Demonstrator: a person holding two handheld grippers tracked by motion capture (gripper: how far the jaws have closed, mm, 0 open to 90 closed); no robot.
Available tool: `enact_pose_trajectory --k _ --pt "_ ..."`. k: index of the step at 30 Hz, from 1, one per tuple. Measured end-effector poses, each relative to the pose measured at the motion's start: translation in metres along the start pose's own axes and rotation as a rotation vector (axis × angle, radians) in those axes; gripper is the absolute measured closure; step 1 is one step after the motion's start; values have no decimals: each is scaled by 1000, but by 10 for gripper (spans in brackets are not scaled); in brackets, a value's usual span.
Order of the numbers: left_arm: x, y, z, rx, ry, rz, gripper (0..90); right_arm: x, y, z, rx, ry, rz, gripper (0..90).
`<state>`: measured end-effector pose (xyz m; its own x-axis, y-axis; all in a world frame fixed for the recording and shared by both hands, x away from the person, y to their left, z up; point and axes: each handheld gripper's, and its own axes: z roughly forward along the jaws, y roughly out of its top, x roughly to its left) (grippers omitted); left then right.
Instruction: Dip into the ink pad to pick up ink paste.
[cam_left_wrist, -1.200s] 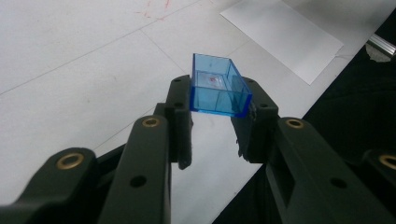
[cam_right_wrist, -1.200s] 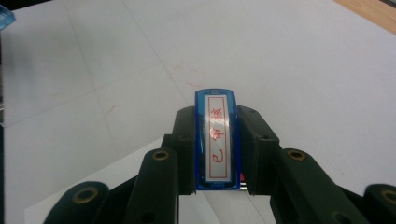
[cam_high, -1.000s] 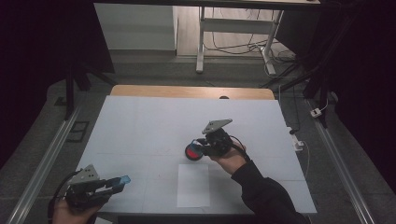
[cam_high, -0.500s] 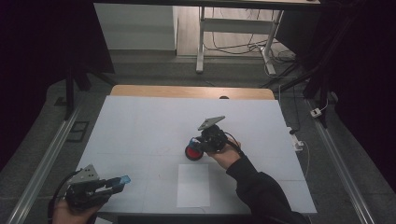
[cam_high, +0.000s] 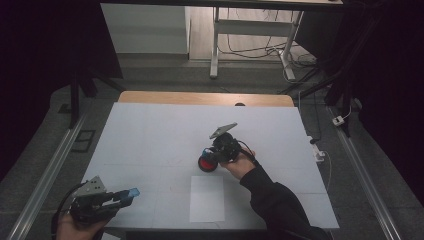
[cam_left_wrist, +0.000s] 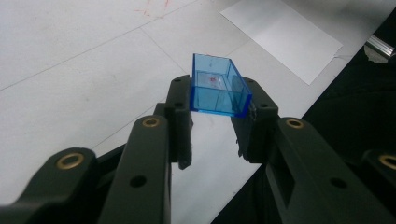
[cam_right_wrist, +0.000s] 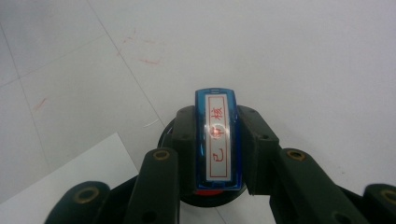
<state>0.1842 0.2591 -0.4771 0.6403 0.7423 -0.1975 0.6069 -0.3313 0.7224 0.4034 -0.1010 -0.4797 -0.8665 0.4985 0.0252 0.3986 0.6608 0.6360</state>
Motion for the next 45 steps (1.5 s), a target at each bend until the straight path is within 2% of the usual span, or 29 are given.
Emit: enact_pose_trajectory --k 4,7,12,19,23,26,29,32,41,45 --pt "0 0 0 3 2 0 688 -1 2 2 9 7 23 712" --pt "0 0 0 4 1 -2 688 0 3 2 16 1 17 712" --pt "0 0 0 5 1 -2 688 7 4 3 26 -36 -22 713" --pt "1 0 0 4 -5 -6 688 19 6 4 44 -100 -104 712" --pt "0 1 1 13 0 -3 688 17 5 4 33 -90 -80 712" --pt "-1 1 2 24 0 9 689 9 2 3 9 -48 -33 712" --pt "0 1 2 22 -9 5 689 3 -1 2 -9 -16 -1 711" --pt "2 1 1 16 -15 -13 688 1 -2 2 -21 -3 6 710" --pt "3 1 1 12 -17 -17 688 1 -3 0 -26 -8 7 707" --pt "3 0 1 9 -17 -22 688 1 0 -6 -56 -11 8 707"
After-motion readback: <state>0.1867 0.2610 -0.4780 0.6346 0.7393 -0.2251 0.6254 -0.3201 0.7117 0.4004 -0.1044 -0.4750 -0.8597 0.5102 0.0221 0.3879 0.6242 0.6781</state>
